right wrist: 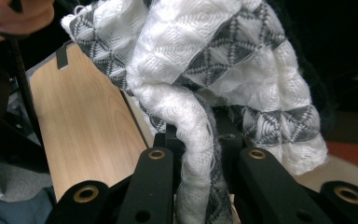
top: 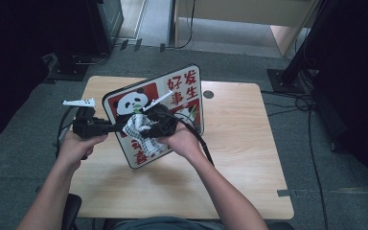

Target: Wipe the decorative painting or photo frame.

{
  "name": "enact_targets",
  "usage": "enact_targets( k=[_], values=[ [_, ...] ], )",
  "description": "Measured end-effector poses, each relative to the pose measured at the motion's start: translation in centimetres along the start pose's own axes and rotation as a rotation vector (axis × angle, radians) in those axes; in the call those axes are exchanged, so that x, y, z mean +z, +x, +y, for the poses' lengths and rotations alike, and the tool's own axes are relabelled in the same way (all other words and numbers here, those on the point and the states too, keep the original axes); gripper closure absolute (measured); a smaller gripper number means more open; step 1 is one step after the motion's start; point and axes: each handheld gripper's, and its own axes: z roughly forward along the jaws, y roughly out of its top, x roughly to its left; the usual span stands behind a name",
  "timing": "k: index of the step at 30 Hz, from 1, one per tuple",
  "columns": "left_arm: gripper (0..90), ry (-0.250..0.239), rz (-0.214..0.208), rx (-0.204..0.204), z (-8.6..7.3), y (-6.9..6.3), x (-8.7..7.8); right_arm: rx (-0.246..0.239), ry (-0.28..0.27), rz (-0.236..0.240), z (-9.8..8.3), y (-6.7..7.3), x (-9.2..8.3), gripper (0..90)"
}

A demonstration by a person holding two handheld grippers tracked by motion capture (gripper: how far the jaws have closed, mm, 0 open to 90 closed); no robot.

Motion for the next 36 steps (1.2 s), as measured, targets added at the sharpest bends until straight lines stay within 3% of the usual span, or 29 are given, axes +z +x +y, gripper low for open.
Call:
enact_targets(
  k=[21, 36],
  values=[
    [76.9, 0.003, 0.003, -0.001, 0.0, 0.0, 0.0, 0.008, -0.001, 0.019, -2.8, 0.0, 2.5, 81.5],
    [76.8, 0.002, 0.002, -0.001, 0.0, 0.0, 0.0, 0.004, -0.005, 0.067, -5.2, -0.4, 4.5, 81.5]
  ],
)
